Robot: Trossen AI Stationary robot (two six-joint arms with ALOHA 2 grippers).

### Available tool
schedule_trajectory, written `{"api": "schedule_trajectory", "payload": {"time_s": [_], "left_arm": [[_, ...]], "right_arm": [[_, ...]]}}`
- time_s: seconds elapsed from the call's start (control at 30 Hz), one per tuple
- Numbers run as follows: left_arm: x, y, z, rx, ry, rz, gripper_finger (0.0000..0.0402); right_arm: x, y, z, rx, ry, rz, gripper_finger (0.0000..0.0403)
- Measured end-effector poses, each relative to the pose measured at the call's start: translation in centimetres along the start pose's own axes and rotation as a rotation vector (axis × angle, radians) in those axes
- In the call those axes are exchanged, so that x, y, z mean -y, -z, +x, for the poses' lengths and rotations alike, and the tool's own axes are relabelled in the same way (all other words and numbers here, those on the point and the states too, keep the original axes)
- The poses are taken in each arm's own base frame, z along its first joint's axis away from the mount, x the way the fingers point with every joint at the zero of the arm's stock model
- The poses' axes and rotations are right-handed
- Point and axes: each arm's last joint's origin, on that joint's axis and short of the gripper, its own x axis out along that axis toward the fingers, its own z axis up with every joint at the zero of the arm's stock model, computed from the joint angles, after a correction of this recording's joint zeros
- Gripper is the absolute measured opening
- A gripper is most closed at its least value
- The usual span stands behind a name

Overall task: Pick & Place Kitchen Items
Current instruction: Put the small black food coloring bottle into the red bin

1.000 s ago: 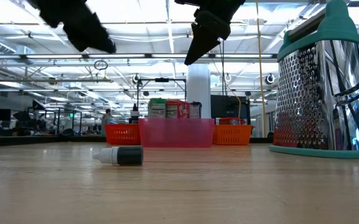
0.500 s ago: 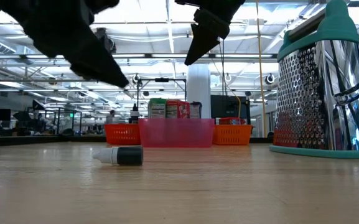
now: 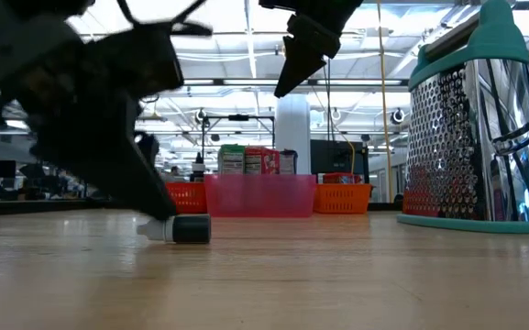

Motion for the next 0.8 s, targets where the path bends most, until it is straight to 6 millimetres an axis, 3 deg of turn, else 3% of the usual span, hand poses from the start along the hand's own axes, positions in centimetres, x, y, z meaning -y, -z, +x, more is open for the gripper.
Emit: {"api": "schedule_trajectory", "payload": {"time_s": [0.33,0.43,0.57,0.8], "left_arm": [[-0.4,1.7,2.1,-0.041,-0.064,-0.008,0.017],[-0.5,1.9,2.2,-0.047,-0.072,0.001,0.0134],[-0.5,2.0,2.2,-0.057,-0.069,0.025,0.005],[-0.8,1.7,1.9,-0.071,-0.062,0.004,0.0044]], "right_arm": [[0.0,-0.1,0.0,0.005,0.0,0.003,0.0139],[0.0,-0.1,0.0,0.005,0.0,0.003,0.0139],[0.0,-0.1,0.0,0.005,0.0,0.002,0.0139],[0.0,-0.1,0.0,0.005,0.0,0.002,0.0139]]}}
